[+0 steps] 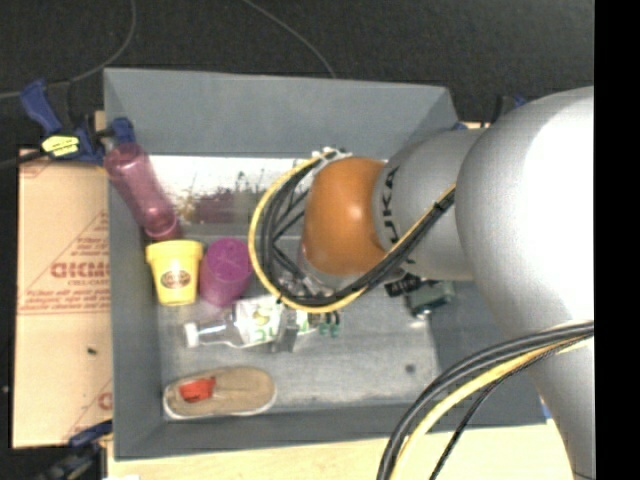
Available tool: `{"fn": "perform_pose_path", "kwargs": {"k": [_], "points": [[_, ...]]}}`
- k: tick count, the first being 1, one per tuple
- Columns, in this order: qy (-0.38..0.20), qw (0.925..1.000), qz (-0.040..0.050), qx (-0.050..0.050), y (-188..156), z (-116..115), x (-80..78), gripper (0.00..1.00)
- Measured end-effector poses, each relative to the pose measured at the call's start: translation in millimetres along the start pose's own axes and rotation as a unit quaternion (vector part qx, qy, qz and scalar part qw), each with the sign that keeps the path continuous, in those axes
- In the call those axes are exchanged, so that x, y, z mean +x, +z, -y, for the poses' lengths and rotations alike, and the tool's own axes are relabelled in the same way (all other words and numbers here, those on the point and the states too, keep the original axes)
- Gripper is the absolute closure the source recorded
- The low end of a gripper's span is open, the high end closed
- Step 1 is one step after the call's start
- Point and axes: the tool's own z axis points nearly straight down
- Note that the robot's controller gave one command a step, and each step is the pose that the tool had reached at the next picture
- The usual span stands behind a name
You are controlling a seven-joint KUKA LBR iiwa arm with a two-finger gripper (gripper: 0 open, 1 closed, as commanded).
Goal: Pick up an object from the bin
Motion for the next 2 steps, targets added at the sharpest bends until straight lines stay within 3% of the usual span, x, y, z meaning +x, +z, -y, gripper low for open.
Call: {"fn": "perform_pose_path", "kwargs": {"k": [1, 2], "points": [[-0.051, 0.9987, 0.0001, 0.001, -1.3, 17.8, -0.1, 1.00], [-0.050, 0.9987, 0.0001, 0.000, -1.4, 17.5, -0.1, 1.00]]}}
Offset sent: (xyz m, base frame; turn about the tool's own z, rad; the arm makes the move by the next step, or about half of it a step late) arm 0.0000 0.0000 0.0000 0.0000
